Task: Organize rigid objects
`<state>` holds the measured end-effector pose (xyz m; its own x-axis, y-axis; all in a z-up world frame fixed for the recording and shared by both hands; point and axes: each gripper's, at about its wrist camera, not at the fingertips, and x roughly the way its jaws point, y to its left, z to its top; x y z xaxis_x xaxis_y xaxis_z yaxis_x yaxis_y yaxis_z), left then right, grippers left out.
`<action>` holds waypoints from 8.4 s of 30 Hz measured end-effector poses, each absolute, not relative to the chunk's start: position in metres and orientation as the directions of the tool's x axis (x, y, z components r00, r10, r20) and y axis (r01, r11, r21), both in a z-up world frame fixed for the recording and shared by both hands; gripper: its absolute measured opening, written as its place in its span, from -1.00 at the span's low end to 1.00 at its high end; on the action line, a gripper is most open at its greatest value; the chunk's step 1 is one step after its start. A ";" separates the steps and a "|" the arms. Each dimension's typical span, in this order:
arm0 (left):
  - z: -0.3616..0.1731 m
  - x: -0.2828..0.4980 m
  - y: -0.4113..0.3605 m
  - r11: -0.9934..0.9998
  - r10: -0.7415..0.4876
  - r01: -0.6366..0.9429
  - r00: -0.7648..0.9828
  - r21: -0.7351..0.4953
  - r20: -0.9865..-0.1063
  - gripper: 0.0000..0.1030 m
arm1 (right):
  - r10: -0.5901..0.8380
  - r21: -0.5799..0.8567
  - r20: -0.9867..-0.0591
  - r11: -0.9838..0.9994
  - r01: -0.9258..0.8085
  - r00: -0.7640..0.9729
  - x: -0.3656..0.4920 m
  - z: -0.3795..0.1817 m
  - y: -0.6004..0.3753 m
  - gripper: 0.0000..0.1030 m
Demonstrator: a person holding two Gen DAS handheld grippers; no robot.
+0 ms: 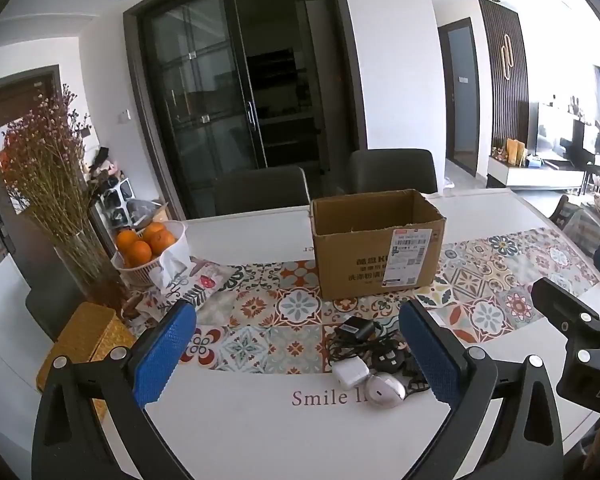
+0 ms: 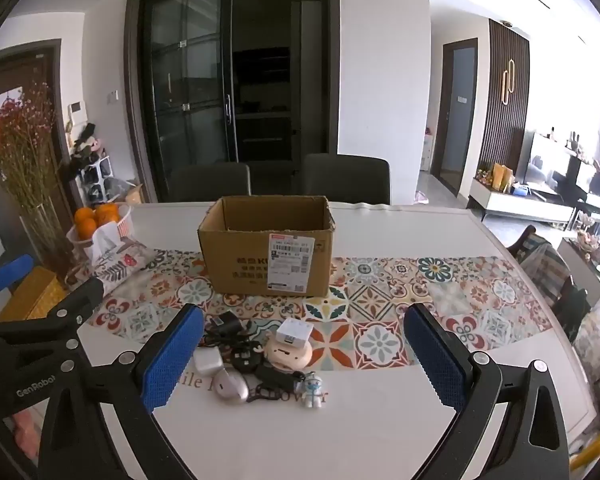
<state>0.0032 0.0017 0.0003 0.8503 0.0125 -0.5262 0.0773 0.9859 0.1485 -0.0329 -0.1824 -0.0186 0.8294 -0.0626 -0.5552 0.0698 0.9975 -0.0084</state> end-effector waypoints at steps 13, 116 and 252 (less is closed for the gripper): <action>0.002 0.006 0.003 0.986 0.004 0.085 0.846 0.143 -0.533 1.00 | -0.072 -0.016 -0.547 0.997 0.076 0.834 -0.031 -0.018 -0.183 0.95; -0.154 0.115 -0.010 0.985 0.109 0.032 0.638 0.168 -0.762 1.00 | 0.043 0.130 -0.832 0.984 0.119 0.554 0.130 -0.190 -0.201 0.64; -0.085 0.095 -0.042 0.972 -0.169 0.235 0.720 0.007 -0.673 0.12 | 0.068 0.148 -0.669 0.988 0.043 0.740 0.072 -0.103 -0.214 -0.06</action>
<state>0.0955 -0.0424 -0.0847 0.7197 -0.1691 -0.6734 0.2348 0.9720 0.0069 0.0722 -0.2144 -0.1034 0.7401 0.0681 -0.6690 0.0430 0.9880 0.1481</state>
